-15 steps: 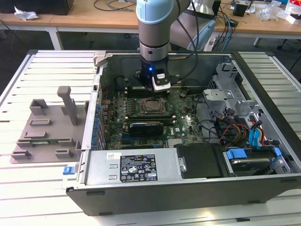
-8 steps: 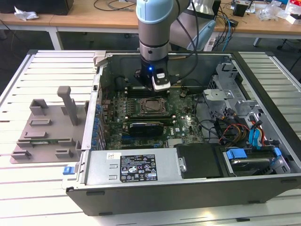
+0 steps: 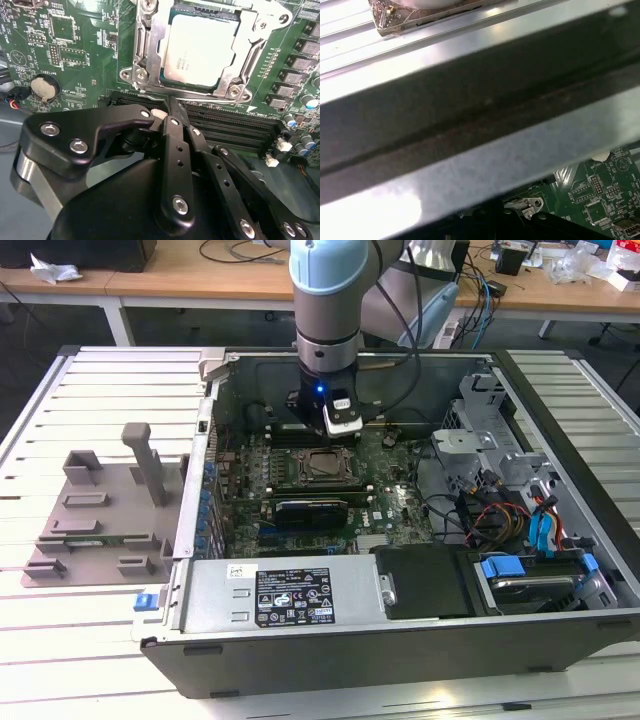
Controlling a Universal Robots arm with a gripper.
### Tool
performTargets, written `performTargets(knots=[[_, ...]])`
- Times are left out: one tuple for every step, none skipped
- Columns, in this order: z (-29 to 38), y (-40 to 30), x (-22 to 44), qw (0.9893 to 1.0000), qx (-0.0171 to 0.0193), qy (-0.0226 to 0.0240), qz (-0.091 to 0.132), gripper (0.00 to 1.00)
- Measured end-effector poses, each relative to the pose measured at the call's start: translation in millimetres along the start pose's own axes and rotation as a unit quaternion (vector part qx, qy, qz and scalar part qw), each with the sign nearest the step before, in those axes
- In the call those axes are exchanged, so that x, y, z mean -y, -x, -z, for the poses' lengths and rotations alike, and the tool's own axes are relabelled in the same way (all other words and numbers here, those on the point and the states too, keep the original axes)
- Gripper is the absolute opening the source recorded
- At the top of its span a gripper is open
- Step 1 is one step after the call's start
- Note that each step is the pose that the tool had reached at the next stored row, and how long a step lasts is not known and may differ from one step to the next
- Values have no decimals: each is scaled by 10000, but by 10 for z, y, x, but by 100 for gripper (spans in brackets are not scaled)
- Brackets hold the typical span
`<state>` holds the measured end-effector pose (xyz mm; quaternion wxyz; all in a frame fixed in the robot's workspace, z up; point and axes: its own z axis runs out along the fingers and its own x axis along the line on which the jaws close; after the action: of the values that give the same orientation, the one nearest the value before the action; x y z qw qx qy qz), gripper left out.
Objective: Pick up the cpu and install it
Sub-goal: 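Install the first cpu locking lever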
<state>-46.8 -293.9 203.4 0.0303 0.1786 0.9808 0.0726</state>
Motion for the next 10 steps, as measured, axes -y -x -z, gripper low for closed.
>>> performTargets(knots=[[-2, 1, 3, 10000, 0, -1, 0, 11], [-6, 3, 8, 10000, 1, -1, 1, 11], [-6, 5, 14, 10000, 1, -1, 0, 11], [-5, 8, 21, 10000, 1, -2, 0, 11], [-5, 11, 30, 10000, 1, -2, 1, 11], [-5, 15, 39, 10000, 1, -1, 1, 11], [-4, 16, 43, 10000, 1, -2, 0, 11], [-4, 16, 43, 10000, 1, -2, 0, 11], [-4, 16, 43, 10000, 1, -2, 0, 11], [-5, 16, 44, 10000, 1, -3, 0, 11]])
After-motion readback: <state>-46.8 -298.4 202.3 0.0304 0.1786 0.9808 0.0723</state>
